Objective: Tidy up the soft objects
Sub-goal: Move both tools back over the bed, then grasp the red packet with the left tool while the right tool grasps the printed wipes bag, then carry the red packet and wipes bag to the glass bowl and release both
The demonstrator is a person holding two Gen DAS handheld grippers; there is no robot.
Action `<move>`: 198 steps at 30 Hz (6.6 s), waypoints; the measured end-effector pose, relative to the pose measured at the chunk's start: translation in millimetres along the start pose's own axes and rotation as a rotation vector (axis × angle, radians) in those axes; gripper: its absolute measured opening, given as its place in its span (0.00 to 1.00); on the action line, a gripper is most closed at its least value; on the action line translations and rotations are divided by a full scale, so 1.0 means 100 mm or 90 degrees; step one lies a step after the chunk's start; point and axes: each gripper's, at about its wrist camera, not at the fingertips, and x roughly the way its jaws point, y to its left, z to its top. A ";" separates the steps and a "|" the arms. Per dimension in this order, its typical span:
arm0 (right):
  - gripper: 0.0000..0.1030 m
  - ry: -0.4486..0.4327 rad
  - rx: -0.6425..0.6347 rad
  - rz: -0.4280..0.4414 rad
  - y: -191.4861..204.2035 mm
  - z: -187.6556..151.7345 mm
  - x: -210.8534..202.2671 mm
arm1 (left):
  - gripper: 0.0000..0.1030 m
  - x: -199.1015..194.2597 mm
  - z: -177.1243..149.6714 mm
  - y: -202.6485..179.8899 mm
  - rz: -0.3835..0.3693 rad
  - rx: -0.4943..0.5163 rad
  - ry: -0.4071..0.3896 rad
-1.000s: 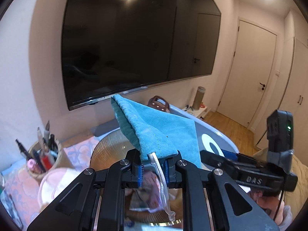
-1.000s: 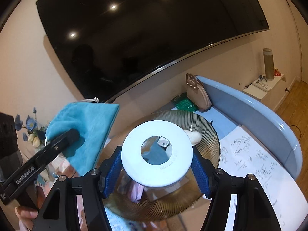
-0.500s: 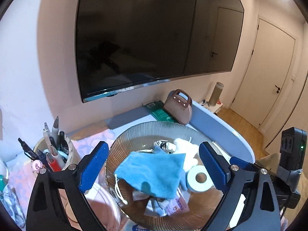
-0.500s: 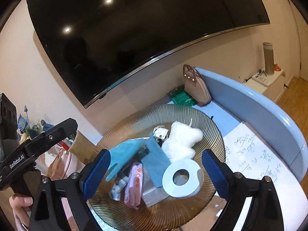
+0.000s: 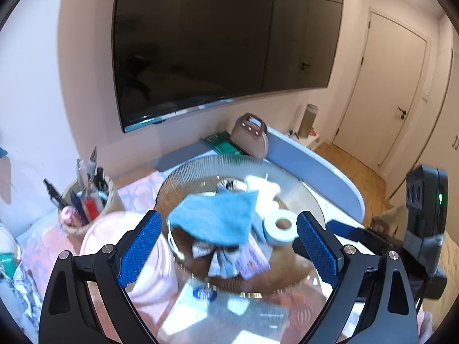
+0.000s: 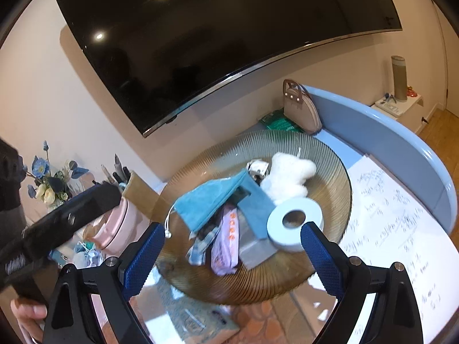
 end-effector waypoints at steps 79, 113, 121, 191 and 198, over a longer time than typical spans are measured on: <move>1.00 0.189 -0.407 -0.009 3.75 -1.70 2.71 | 1.00 -1.31 -2.35 4.95 0.456 -0.351 0.109; 1.00 0.184 -0.412 -0.008 3.75 -1.70 2.69 | 1.00 -1.28 -2.37 4.95 0.453 -0.354 0.104; 1.00 0.184 -0.411 -0.007 3.75 -1.69 2.69 | 1.00 -1.28 -2.37 4.95 0.453 -0.354 0.104; 0.51 0.155 -0.291 0.060 3.52 -1.49 2.49 | 0.35 -1.56 -2.42 5.01 0.369 -0.385 -0.011; 0.51 0.146 -0.273 0.124 3.44 -1.50 2.37 | 0.35 -1.69 -2.39 4.87 0.354 -0.364 -0.074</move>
